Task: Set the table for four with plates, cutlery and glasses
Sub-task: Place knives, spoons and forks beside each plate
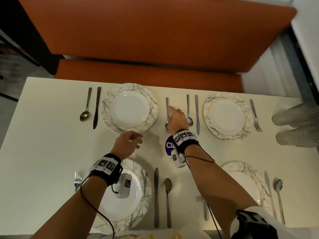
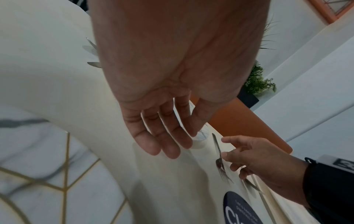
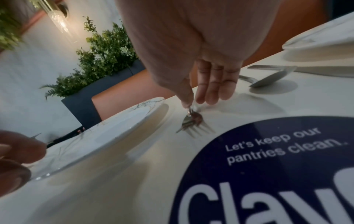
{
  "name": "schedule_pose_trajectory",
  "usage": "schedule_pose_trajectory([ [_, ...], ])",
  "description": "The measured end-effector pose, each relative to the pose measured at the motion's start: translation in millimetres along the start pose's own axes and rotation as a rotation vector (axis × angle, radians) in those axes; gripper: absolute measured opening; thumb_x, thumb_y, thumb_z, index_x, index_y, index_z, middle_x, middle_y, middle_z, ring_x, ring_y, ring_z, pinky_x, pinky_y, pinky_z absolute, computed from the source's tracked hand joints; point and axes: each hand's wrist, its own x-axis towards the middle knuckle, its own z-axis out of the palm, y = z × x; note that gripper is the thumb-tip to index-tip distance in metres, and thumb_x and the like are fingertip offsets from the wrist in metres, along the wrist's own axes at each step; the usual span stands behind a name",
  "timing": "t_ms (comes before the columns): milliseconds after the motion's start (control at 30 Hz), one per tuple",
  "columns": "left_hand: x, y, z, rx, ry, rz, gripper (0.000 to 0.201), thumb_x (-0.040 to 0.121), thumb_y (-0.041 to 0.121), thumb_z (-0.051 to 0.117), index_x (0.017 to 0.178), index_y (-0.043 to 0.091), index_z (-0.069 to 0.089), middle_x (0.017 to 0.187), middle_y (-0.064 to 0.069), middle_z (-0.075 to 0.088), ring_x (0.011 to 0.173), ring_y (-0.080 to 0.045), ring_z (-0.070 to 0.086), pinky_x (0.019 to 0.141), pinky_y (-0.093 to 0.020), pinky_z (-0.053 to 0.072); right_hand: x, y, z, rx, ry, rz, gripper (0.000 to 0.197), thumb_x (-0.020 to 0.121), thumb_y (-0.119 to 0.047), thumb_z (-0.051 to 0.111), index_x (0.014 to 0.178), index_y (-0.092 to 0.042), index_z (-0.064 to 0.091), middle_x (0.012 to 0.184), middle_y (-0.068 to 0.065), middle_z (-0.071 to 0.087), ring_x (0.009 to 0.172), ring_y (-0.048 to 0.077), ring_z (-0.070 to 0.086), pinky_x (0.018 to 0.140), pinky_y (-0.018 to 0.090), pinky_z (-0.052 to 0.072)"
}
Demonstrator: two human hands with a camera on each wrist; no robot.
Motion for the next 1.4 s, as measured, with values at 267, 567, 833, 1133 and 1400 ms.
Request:
schedule_pose_trajectory([
  [267, -6.1, -14.0, -2.2, 0.225, -0.012, 0.022, 0.013, 0.097, 0.021, 0.064, 0.103, 0.026, 0.074, 0.096, 0.014, 0.073, 0.091, -0.003, 0.066, 0.082, -0.024, 0.054, 4.6, -8.6, 10.6, 0.147, -0.042, -0.015, 0.054, 0.096, 0.001, 0.049, 0.145, -0.019, 0.05, 0.105, 0.007, 0.059, 0.098, 0.029, 0.062, 0.087, 0.044, 0.058],
  [567, -11.9, -27.7, 3.5, 0.355, -0.082, 0.008, 0.012, 0.098, 0.021, 0.062, 0.1, 0.031, 0.069, 0.095, 0.013, 0.07, 0.089, -0.001, 0.064, 0.07, -0.009, 0.044, 8.5, -20.7, 13.3, 0.197, -0.069, -0.031, 0.057, 0.092, 0.003, 0.051, 0.145, -0.017, 0.051, 0.108, 0.011, 0.06, 0.102, 0.032, 0.06, 0.092, 0.047, 0.055],
  [833, -9.4, -29.3, 4.5, 0.374, -0.081, 0.0, 0.013, 0.098, 0.02, 0.062, 0.101, 0.028, 0.071, 0.096, 0.011, 0.071, 0.09, -0.005, 0.066, 0.069, -0.008, 0.044, 12.3, -20.4, 12.6, 0.196, -0.071, -0.02, 0.057, 0.092, 0.004, 0.052, 0.145, -0.016, 0.05, 0.108, 0.011, 0.061, 0.103, 0.031, 0.06, 0.093, 0.048, 0.055],
  [1133, -10.5, -26.5, 3.0, 0.385, -0.093, -0.007, 0.013, 0.098, 0.021, 0.062, 0.102, 0.029, 0.07, 0.097, 0.011, 0.07, 0.089, -0.001, 0.064, 0.07, -0.009, 0.045, 12.8, -21.8, 10.1, 0.213, -0.078, -0.005, 0.054, 0.093, -0.001, 0.053, 0.145, -0.017, 0.048, 0.116, 0.013, 0.062, 0.109, 0.033, 0.06, 0.094, 0.05, 0.054],
  [1400, -16.6, -11.7, 11.7, 0.417, -0.076, 0.022, 0.012, 0.099, 0.021, 0.06, 0.101, 0.024, 0.072, 0.091, 0.011, 0.069, 0.086, -0.01, 0.065, 0.077, -0.017, 0.049, -13.9, -5.6, -6.5, 0.293, -0.075, 0.004, 0.046, 0.096, -0.009, 0.054, 0.141, -0.019, 0.049, 0.121, 0.01, 0.062, 0.106, 0.025, 0.063, 0.098, 0.043, 0.055],
])
